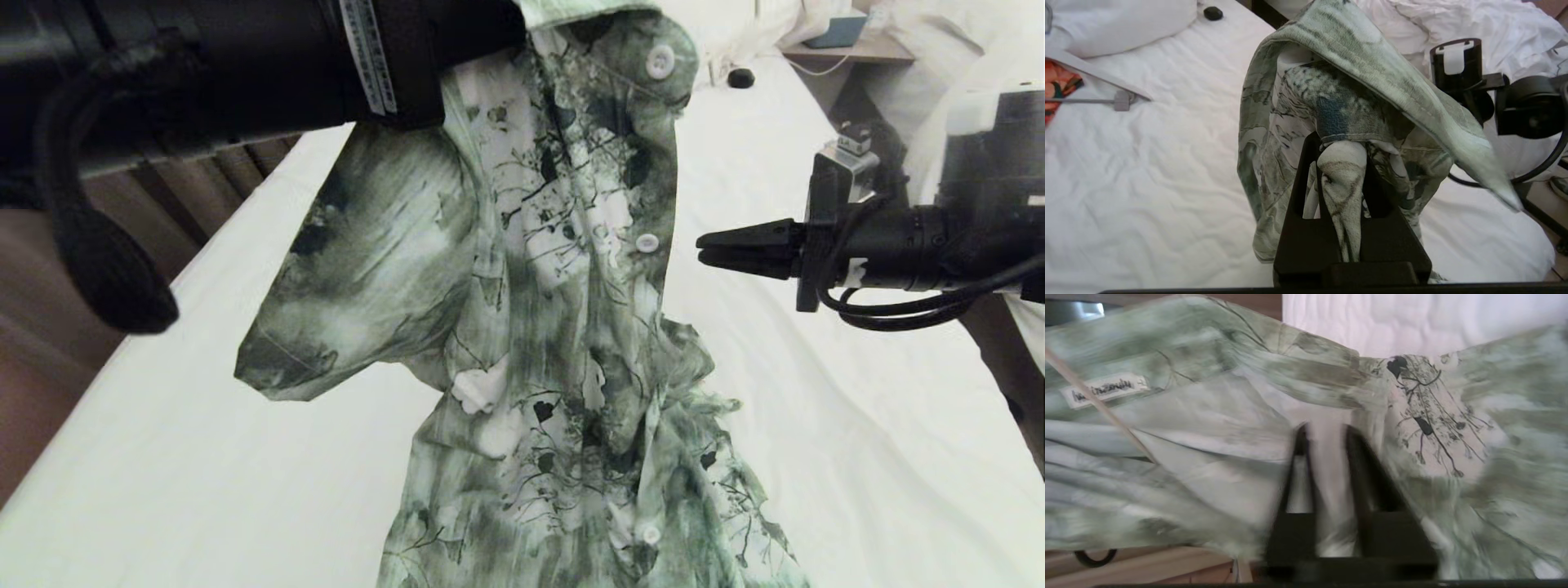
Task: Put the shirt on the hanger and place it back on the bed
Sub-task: Hook the other side of the shirt onto the hanger
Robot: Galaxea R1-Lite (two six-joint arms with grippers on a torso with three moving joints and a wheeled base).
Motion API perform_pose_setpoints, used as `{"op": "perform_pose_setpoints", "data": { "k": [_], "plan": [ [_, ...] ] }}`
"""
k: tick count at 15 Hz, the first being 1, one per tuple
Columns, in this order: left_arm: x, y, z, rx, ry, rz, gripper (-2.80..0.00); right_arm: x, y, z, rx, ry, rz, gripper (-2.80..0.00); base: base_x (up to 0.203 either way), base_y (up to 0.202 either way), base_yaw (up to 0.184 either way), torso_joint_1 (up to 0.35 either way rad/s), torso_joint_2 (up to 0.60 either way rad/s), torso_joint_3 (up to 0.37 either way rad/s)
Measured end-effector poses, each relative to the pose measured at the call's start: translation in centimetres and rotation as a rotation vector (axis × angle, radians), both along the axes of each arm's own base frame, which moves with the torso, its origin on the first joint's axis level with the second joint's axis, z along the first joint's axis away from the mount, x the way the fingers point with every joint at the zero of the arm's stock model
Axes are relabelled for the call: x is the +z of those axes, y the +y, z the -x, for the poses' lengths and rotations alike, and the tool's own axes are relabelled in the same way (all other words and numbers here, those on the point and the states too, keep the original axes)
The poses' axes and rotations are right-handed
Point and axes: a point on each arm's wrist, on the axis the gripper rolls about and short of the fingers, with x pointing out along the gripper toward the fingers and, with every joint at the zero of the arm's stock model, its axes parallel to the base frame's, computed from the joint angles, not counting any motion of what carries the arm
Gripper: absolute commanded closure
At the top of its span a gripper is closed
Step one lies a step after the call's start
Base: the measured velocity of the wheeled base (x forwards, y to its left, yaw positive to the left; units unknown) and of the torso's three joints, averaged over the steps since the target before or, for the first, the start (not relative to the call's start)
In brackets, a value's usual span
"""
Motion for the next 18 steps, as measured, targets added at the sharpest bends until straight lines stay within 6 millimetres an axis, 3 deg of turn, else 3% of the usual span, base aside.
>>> {"op": "perform_pose_setpoints", "data": {
  "k": [11,18],
  "plan": [
    [2.6,-0.6,-0.6,0.011,-0.017,0.016,0.00,-0.8,1.4,-1.8,0.027,0.094,0.020,-2.80,0.000,0.000,0.000,0.000,0.00,0.000],
    [3.6,-0.4,-1.0,0.028,-0.039,0.039,0.00,-0.3,3.7,-2.5,0.097,0.021,-0.081,-2.80,0.000,0.000,0.000,0.000,0.00,0.000]
  ]
}}
